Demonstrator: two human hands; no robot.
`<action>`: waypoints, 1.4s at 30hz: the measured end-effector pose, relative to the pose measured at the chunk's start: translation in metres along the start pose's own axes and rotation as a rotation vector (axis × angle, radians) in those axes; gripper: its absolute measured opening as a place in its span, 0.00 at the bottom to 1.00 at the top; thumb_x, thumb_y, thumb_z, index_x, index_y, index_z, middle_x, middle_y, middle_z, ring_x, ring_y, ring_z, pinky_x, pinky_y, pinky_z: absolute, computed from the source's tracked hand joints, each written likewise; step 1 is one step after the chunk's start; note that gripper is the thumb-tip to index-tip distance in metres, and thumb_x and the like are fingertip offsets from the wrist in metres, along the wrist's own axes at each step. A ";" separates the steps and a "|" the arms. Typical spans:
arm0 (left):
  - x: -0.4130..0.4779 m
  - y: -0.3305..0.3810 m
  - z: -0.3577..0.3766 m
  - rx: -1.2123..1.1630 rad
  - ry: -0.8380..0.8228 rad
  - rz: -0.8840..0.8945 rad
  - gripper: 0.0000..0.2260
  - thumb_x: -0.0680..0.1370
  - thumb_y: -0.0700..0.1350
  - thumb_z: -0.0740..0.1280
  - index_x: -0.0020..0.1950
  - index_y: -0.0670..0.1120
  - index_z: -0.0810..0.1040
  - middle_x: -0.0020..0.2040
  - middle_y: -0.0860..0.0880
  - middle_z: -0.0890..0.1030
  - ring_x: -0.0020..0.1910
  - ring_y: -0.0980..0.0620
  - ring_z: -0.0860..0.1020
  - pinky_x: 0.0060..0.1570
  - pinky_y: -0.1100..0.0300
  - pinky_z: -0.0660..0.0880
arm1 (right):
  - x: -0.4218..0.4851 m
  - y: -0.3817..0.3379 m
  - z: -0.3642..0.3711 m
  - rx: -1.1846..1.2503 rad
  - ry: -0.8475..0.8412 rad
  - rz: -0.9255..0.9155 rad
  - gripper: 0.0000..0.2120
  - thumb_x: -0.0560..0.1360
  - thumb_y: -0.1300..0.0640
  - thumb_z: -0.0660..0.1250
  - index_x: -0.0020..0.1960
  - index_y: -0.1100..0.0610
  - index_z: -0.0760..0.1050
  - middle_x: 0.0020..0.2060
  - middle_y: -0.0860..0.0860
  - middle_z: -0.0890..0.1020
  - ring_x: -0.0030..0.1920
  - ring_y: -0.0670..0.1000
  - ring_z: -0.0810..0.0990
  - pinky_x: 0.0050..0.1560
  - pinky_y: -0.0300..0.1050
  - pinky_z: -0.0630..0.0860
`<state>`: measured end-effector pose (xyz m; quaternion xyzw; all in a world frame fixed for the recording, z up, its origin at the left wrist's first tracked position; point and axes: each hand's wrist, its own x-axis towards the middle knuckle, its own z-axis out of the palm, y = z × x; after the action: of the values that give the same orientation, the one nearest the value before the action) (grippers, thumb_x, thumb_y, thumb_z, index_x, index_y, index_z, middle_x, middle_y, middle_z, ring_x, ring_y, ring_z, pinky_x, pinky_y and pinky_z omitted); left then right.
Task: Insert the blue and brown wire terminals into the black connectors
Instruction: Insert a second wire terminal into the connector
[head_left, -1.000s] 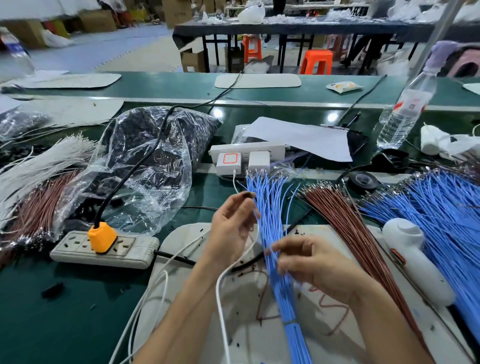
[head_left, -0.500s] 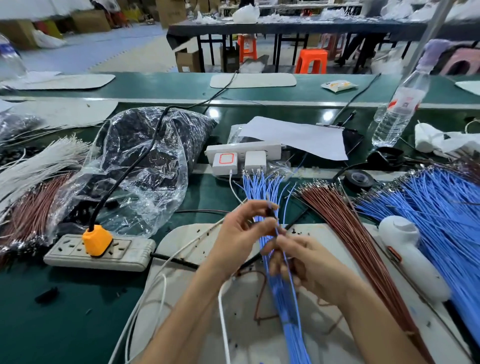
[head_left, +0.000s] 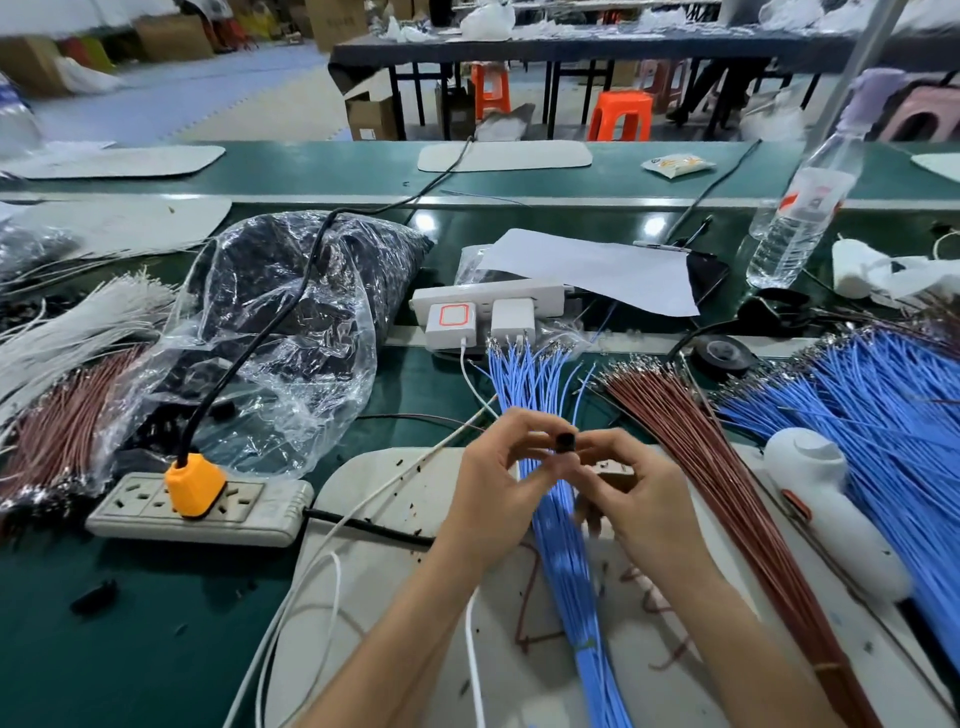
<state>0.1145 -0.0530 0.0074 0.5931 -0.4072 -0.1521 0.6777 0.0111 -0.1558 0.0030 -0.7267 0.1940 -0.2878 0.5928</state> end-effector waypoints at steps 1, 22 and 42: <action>-0.001 0.000 0.001 0.052 -0.021 0.040 0.12 0.72 0.34 0.71 0.48 0.49 0.78 0.45 0.51 0.80 0.46 0.54 0.80 0.49 0.60 0.76 | 0.000 0.000 0.000 0.017 0.021 -0.027 0.09 0.67 0.50 0.73 0.45 0.51 0.79 0.37 0.51 0.83 0.26 0.53 0.81 0.27 0.40 0.75; -0.001 0.001 0.009 -0.114 -0.028 -0.016 0.10 0.69 0.34 0.72 0.45 0.47 0.79 0.43 0.54 0.78 0.44 0.54 0.77 0.47 0.63 0.73 | -0.003 0.007 0.005 -0.285 0.156 -0.388 0.07 0.70 0.67 0.71 0.48 0.62 0.80 0.39 0.39 0.79 0.41 0.34 0.79 0.43 0.25 0.73; 0.000 0.003 0.010 -0.241 -0.029 -0.099 0.10 0.66 0.34 0.73 0.41 0.45 0.77 0.39 0.58 0.79 0.41 0.56 0.76 0.45 0.60 0.72 | -0.009 0.006 0.013 -0.162 0.208 -0.354 0.07 0.73 0.60 0.67 0.48 0.50 0.76 0.40 0.42 0.81 0.41 0.39 0.81 0.44 0.30 0.76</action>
<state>0.1063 -0.0596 0.0098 0.5243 -0.3661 -0.2417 0.7298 0.0127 -0.1417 -0.0065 -0.7612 0.1461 -0.4442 0.4494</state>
